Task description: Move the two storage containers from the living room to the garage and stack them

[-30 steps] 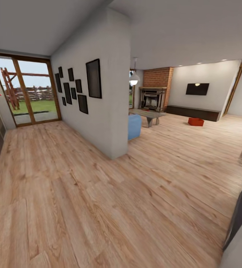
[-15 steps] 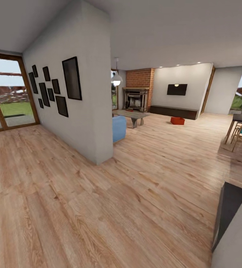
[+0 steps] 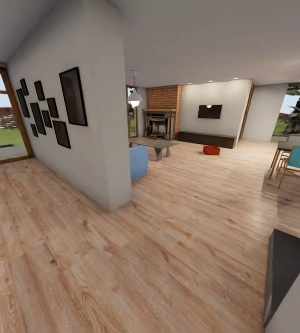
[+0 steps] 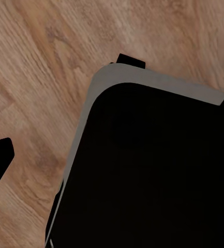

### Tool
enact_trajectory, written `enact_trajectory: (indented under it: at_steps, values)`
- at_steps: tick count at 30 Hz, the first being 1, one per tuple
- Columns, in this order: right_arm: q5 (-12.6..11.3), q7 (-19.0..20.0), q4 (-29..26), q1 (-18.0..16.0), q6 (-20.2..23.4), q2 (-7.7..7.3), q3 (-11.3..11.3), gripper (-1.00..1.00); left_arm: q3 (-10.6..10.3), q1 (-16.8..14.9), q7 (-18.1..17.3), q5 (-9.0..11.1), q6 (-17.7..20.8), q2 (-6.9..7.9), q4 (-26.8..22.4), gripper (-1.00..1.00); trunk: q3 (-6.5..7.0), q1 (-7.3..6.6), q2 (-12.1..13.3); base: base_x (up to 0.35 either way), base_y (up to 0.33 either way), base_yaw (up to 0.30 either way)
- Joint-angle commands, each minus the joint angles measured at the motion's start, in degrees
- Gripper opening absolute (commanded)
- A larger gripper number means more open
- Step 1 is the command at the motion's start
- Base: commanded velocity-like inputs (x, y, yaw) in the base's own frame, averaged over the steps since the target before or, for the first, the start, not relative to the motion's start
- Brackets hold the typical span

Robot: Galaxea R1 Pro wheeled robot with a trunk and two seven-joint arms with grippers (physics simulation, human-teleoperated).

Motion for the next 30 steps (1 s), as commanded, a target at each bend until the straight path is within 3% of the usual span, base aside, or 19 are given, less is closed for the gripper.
enact_trajectory:
  at_steps: [1, 30]
  values:
    - [-0.6, 0.3, 0.2, -0.1, -0.3, 0.01, 0.4, 1.0, 0.3, 0.0, 0.0, 0.1, -0.1, -0.02, 0.0, 1.0, -0.05, 0.03, 0.0, 0.322, 0.0, -0.002]
    - [-0.5, 0.3, 0.2, -0.1, -0.3, 0.0, 0.5, 1.0, 0.3, 0.0, -0.7, 0.2, 0.2, -0.02, 0.1, 1.0, -0.05, 0.03, 0.0, 0.323, 0.0, 0.0]
